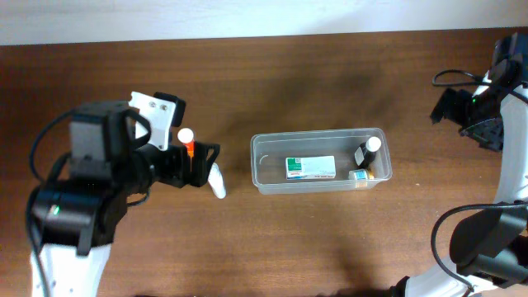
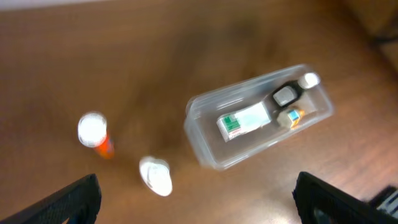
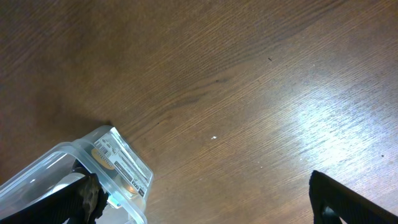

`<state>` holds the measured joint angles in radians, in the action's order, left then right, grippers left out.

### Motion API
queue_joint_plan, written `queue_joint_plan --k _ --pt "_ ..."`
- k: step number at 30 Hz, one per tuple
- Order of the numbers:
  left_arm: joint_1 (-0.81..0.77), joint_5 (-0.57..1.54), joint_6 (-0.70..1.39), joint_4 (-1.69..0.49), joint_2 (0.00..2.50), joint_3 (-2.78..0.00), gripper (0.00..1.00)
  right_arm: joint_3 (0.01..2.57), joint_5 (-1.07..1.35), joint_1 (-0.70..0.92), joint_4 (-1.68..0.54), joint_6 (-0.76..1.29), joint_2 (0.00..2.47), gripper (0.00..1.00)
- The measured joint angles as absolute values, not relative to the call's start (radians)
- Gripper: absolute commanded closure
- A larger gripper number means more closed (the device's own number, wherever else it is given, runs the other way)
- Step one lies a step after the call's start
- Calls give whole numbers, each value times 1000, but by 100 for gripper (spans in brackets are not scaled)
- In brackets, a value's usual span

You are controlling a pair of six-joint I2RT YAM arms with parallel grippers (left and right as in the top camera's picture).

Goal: Pack container
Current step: 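Move the left gripper down onto the white bottle and grasp it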

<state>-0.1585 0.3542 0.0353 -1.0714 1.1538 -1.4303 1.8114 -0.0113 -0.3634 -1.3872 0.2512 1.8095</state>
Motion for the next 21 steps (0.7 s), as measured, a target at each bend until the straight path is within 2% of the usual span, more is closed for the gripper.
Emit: queue_joint_plan --k 5,10,21 --pt "-165 213 309 -1205 1278 -1433 1 1811 -11 -363 -1387 252 1810 2" --pt "-175 176 497 -1218 1417 -1433 1 1811 -11 -363 -1387 251 1810 2" --pt "-202 205 597 -1227 1656 -1433 1 1811 -11 -363 -1387 252 1810 2"
